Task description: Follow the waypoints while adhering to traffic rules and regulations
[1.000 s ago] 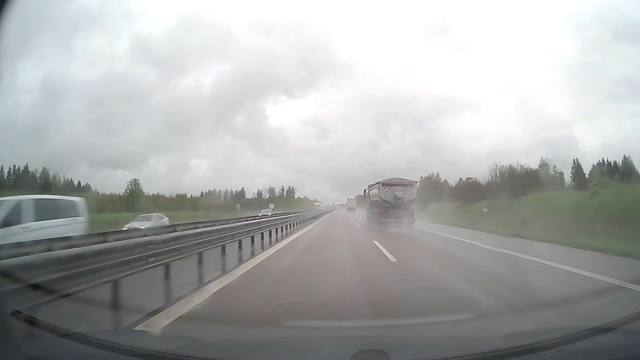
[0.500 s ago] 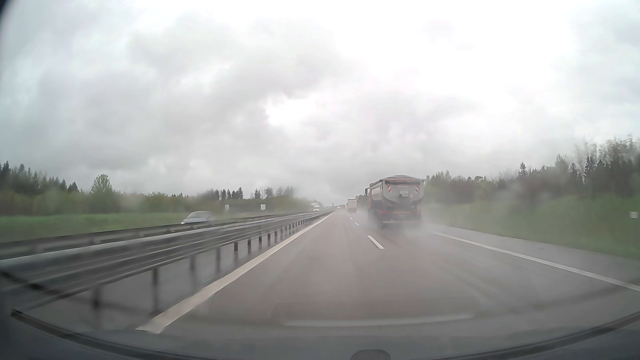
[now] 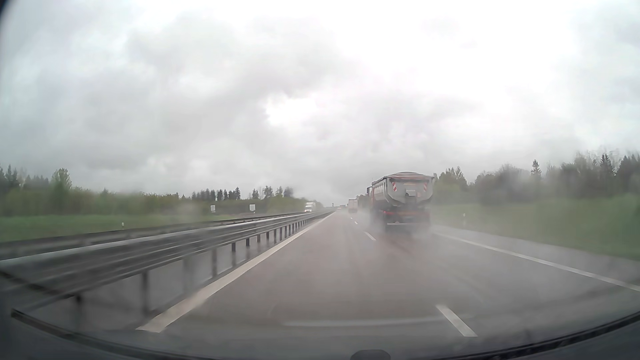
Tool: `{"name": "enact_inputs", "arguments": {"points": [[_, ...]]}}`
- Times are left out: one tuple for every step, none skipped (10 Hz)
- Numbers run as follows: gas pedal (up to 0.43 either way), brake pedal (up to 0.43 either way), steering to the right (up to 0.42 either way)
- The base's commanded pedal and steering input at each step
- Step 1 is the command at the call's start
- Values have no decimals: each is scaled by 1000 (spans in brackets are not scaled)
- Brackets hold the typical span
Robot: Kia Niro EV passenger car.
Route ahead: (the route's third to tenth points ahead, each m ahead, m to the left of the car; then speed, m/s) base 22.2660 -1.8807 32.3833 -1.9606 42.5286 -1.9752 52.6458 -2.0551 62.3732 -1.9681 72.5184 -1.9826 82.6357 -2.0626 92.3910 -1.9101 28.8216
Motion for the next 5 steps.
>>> {"name": "enact_inputs", "arguments": {"points": [[197,0,-2],[197,0,-2],[197,0,-1],[197,0,-2],[197,0,-2]]}}
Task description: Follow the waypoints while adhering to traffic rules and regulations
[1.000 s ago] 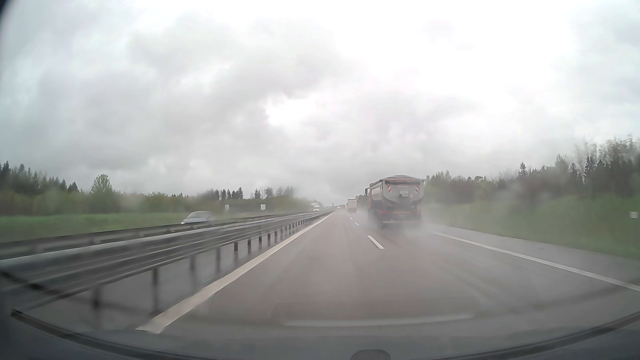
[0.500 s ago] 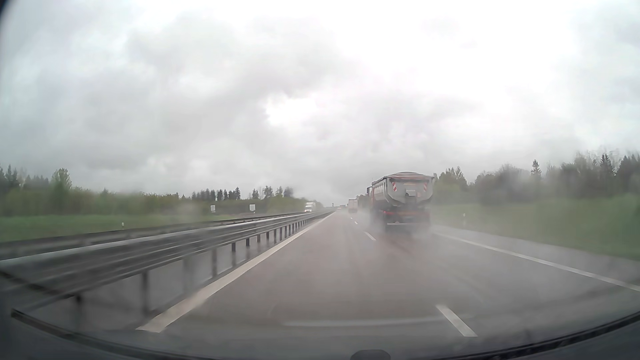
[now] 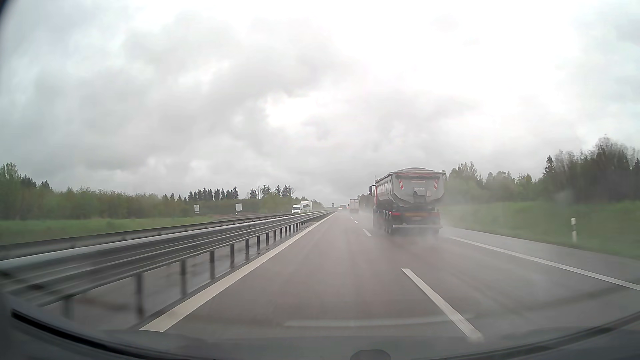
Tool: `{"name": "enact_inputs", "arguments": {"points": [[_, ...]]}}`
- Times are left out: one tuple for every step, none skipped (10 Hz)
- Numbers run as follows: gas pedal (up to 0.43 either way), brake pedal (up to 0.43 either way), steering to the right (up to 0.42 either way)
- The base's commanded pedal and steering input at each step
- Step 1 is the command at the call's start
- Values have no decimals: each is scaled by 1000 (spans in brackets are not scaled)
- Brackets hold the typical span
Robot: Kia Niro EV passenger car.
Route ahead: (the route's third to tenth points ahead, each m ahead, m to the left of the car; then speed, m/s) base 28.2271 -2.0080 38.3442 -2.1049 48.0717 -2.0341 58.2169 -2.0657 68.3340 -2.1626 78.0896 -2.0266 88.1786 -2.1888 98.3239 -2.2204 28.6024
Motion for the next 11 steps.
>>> {"name": "enact_inputs", "arguments": {"points": [[197,0,-2],[197,0,-1],[197,0,-2],[189,0,-2],[189,0,-1],[189,0,-2],[177,0,-2],[177,0,-2],[169,0,-1],[157,0,-2],[157,0,-1]]}}
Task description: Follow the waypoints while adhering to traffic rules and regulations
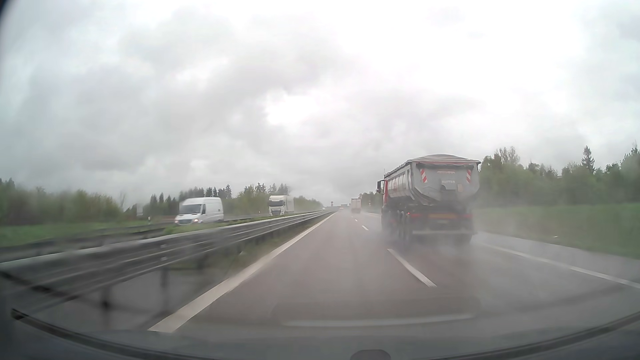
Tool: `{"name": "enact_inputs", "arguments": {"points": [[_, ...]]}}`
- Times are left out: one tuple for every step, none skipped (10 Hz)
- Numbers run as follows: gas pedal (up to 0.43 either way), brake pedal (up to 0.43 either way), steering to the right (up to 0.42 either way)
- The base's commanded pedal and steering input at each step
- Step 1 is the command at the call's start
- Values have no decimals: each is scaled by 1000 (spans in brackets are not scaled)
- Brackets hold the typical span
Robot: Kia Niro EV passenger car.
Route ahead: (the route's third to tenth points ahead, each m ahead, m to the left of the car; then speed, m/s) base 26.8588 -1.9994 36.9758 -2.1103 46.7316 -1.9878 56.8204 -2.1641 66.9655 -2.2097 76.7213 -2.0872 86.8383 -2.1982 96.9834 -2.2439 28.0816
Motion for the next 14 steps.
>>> {"name": "enact_inputs", "arguments": {"points": [[150,0,-1],[150,0,-2],[138,0,-1],[138,0,-1],[138,0,-1],[138,0,-1],[138,0,-1],[138,0,-1],[130,0,-1],[130,0,-1],[130,0,-1],[130,0,-1],[130,0,0],[130,0,0]]}}
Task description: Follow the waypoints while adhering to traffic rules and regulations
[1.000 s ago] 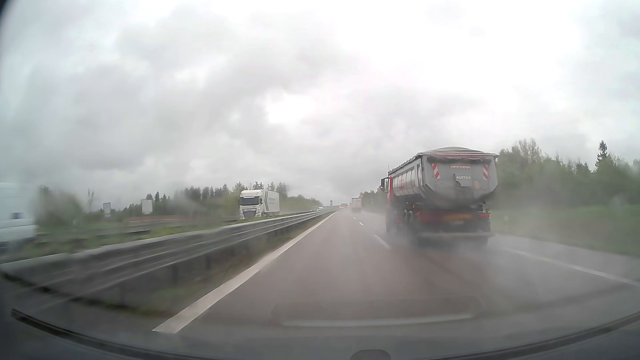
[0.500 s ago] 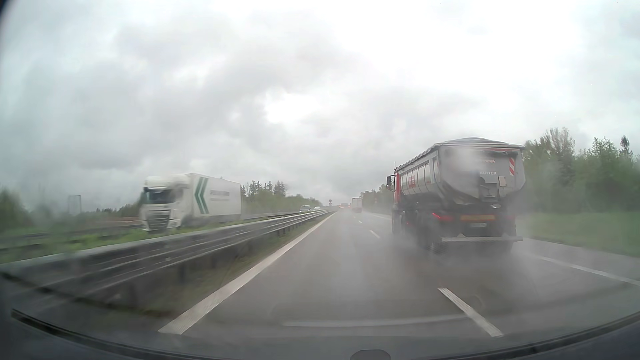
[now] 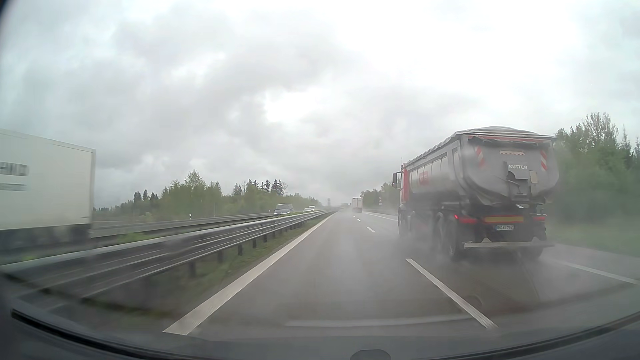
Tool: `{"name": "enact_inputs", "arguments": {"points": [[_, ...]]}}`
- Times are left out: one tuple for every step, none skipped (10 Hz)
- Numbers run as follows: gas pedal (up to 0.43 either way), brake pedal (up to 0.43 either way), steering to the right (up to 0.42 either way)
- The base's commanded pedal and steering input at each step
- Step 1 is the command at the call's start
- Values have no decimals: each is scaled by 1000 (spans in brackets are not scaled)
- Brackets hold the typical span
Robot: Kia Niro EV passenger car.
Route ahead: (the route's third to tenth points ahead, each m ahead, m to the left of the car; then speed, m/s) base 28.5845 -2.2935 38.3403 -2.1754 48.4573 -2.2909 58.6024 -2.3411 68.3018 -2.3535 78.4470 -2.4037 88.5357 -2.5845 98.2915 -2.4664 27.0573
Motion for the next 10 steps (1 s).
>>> {"name": "enact_inputs", "arguments": {"points": [[130,0,0],[130,0,0],[118,0,0],[110,0,0],[110,0,0],[110,0,0],[110,0,0],[118,0,0],[169,0,0],[197,0,0]]}}
